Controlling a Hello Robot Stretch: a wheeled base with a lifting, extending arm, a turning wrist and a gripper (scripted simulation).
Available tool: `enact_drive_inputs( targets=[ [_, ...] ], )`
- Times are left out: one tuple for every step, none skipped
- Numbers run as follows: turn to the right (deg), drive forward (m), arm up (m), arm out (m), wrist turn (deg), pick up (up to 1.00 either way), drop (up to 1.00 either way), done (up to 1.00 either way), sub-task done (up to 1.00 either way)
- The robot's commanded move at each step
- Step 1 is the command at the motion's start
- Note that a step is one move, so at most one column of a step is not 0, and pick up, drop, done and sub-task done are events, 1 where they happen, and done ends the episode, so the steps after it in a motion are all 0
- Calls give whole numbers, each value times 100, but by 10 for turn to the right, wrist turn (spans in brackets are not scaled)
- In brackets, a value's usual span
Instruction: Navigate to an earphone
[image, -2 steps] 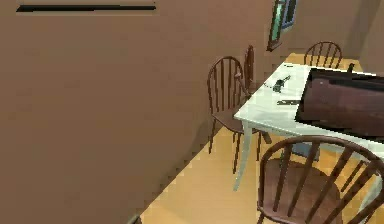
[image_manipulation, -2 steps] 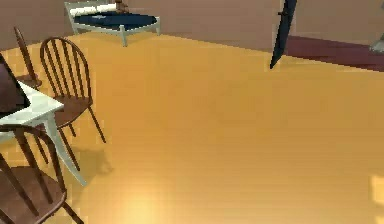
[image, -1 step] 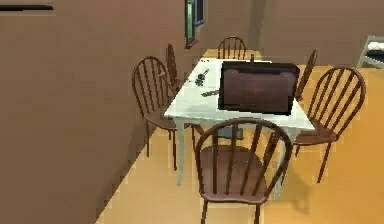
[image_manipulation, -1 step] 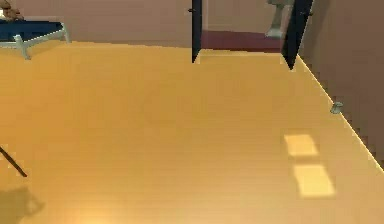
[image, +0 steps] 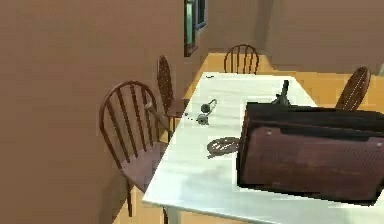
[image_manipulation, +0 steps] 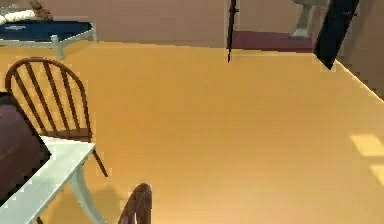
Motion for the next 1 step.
enact_drive_inputs(
  targets=[
    [0, 0, 0, 0, 0, 0, 0, 100, 0]
  ],
)
